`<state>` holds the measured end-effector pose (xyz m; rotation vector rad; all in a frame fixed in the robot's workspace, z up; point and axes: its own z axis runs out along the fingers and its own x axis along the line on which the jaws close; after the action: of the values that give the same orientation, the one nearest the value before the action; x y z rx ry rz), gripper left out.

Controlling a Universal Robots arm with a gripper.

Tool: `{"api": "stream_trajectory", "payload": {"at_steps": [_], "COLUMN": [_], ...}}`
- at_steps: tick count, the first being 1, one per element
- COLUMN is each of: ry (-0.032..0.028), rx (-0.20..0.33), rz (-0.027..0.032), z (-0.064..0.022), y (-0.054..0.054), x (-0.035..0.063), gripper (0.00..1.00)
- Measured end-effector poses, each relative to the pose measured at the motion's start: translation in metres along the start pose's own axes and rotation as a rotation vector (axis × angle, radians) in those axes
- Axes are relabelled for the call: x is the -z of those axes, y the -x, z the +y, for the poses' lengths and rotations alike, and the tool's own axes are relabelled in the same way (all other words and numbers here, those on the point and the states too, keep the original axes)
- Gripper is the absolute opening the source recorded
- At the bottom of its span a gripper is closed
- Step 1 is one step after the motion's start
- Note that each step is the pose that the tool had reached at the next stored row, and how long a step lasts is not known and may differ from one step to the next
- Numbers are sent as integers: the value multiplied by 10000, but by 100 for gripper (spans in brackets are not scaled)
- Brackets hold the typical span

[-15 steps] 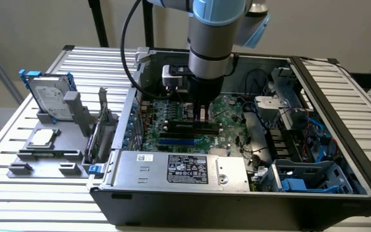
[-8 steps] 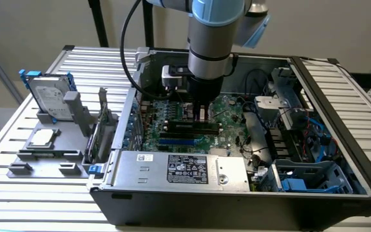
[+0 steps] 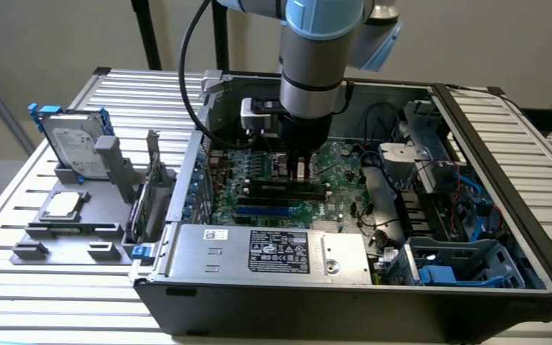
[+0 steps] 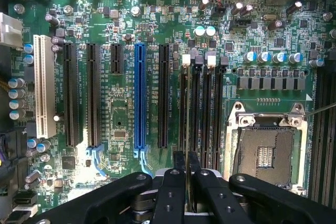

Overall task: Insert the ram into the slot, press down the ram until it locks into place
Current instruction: 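Insert the ram into the slot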

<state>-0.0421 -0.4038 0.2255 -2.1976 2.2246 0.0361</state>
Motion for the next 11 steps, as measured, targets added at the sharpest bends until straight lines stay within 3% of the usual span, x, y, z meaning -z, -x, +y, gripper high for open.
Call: {"api": "stream_trajectory", "payload": {"at_steps": [11], "ry": [0], "rx": [0], "rz": [0], "z": [-14], "y": [0], "x": [0], "gripper": [13]}}
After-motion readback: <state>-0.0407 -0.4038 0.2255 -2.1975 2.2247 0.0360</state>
